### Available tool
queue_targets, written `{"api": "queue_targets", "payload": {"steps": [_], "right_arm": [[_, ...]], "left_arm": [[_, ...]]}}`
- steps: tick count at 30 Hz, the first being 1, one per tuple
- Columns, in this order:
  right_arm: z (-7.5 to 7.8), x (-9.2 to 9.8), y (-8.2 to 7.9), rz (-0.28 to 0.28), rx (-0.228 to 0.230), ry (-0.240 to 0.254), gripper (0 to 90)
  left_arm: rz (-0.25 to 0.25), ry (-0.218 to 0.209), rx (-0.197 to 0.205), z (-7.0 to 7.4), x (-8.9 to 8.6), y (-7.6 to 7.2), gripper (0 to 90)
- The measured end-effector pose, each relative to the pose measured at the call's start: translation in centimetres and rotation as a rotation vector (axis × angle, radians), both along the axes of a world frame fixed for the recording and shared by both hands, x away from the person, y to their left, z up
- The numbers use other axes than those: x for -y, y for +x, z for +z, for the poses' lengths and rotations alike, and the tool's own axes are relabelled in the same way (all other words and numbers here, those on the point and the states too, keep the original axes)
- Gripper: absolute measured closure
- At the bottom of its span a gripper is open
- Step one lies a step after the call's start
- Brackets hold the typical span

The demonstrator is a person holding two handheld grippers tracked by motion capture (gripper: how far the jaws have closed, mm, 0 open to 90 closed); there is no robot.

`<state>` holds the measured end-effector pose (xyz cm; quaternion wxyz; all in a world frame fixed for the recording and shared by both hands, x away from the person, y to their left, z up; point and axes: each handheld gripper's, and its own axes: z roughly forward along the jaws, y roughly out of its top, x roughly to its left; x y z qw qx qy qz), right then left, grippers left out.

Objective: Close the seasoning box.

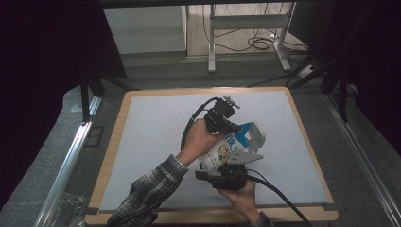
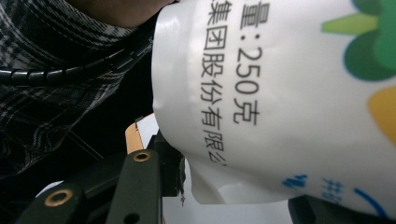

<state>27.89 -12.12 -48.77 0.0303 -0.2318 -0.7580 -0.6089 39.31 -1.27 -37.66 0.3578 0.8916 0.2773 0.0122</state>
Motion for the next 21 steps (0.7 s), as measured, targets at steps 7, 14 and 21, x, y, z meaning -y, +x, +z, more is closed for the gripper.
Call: {"api": "queue_targets", "payload": {"steps": [7, 14, 21], "right_arm": [[0.1, -0.04, -0.06, 0.0, 0.002, 0.0, 59.4], [0.13, -0.09, -0.06, -0.001, 0.006, 0.001, 59.3], [0.17, -0.14, -0.11, 0.001, 0.002, 0.002, 59.2]], "left_arm": [[0.0, -0.001, 0.001, 0.03, -0.03, 0.01, 88.7], [0.001, -0.001, 0.0, 0.07, 0.04, 0.01, 88.7], [-0.003, 0.005, 0.0, 0.09, -0.02, 0.04, 88.7]]}}
